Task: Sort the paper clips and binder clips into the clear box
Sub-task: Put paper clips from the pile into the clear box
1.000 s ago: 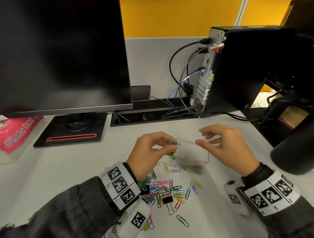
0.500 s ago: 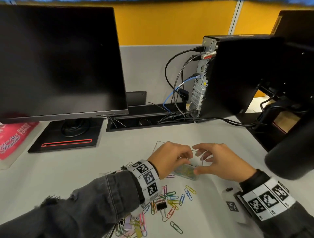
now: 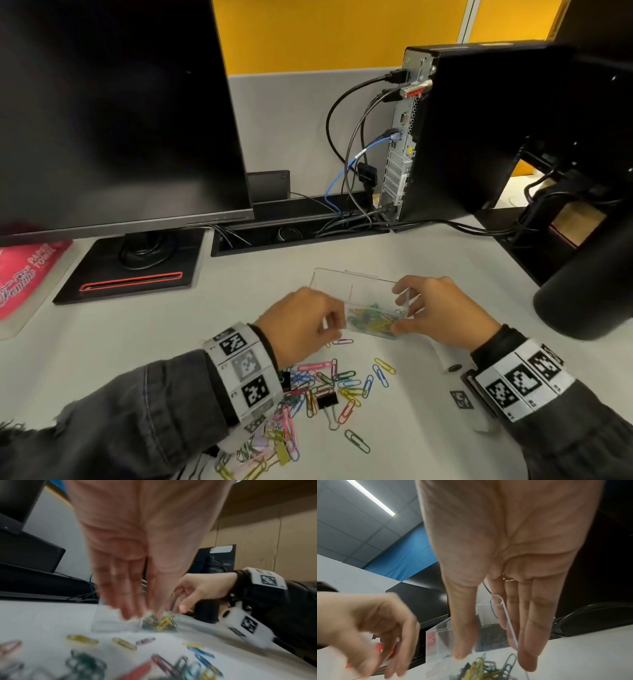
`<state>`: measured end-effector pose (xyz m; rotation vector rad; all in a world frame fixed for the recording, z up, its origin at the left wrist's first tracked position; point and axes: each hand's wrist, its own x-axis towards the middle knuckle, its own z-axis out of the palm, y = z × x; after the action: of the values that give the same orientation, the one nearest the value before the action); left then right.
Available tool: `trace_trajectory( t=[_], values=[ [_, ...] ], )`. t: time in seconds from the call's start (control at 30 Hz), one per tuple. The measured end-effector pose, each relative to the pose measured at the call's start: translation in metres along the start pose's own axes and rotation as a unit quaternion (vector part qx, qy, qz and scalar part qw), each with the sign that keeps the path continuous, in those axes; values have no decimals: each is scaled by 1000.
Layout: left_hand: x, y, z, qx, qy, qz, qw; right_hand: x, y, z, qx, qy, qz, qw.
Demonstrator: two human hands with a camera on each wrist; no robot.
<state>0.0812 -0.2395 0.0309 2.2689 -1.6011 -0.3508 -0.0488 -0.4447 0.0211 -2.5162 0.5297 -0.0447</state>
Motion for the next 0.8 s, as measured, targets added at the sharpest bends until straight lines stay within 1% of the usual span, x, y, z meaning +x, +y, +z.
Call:
trace_trajectory(
  t=[0.07, 0.1, 0.17, 0.23, 0.3, 0.4, 0.53, 0.63, 0.8],
  values=[
    [-7, 0, 9, 42, -79, -56, 994, 1, 0, 1, 2, 4, 3, 1000],
    [-10, 1, 14, 54, -108, -78, 990, 1, 0, 1, 4, 5, 3, 1000],
    [-14, 3, 24, 58, -141, -110, 982, 1, 0, 2, 9, 4, 5, 1000],
    [-15, 7, 30, 52, -159, -128, 977, 0, -1, 2, 7, 1, 6, 1000],
    [-14, 13, 34, 38, -162, -136, 977, -1, -2, 2, 6, 0, 4, 1000],
    [-11, 23, 42, 30, -145, -126, 981, 0, -3, 3, 4, -2, 2, 1000],
    [-5, 39, 51, 84, -161, -83, 980, -1, -3, 4, 4, 1, 1, 1000],
    [-1, 48, 54, 89, -160, -63, 981, -2, -3, 4, 8, -3, 0, 1000],
    [0, 41, 54, 115, -142, -44, 982, -2, -3, 4, 14, -4, -3, 1000]
  ],
)
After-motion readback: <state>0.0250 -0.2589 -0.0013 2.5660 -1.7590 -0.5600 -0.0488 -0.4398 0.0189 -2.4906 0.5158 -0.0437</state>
